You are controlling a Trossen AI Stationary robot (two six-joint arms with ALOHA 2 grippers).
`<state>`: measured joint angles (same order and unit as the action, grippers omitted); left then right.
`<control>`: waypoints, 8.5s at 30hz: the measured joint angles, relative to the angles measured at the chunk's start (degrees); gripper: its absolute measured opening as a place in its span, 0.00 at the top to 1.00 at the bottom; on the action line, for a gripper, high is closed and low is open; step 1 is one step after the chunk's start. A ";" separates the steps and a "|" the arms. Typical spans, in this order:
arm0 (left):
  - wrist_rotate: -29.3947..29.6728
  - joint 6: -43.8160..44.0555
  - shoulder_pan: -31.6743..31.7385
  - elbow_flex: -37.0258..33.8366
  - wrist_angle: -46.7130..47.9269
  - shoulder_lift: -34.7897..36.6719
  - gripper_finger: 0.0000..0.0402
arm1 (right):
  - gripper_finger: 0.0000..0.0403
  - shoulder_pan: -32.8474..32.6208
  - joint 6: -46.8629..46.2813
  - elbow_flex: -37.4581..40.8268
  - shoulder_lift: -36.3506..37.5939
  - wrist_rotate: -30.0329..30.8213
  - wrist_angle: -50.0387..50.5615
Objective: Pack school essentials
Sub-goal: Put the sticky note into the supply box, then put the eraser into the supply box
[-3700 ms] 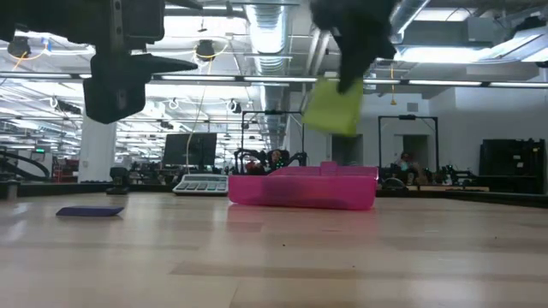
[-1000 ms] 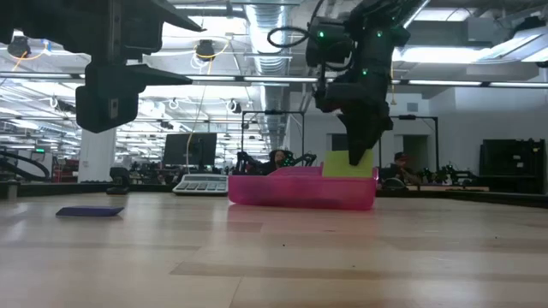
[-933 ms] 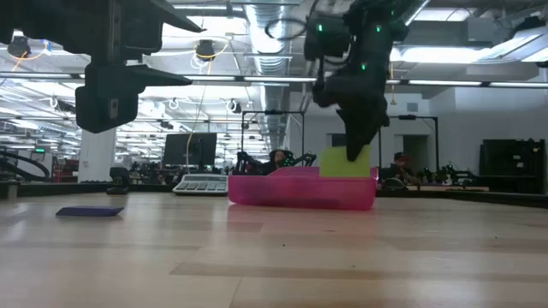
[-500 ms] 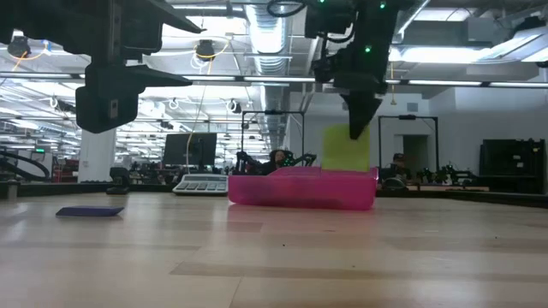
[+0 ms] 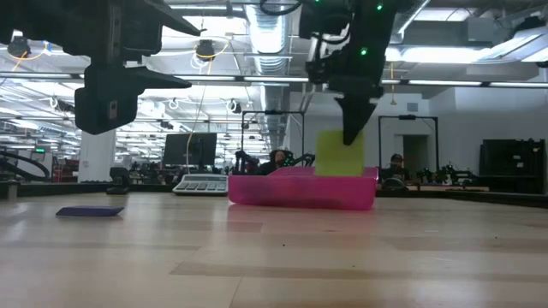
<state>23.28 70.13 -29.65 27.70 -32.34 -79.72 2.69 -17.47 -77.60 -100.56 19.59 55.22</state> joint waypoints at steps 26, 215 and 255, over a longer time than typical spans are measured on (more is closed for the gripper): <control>0.04 1.04 0.00 0.00 0.94 0.00 0.49 | 0.89 -3.58 1.03 0.09 -6.64 4.27 -0.99; -25.51 -33.61 9.81 34.53 26.56 -6.67 0.89 | 0.65 -35.21 27.33 -9.36 3.81 9.39 -25.72; -18.31 -28.83 10.29 34.53 47.47 -2.64 0.36 | 1.00 -28.38 -5.97 -9.34 3.10 16.75 10.58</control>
<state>4.98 41.30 -19.35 62.24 15.14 -82.37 -25.69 -23.45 -86.94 -97.46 36.34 65.80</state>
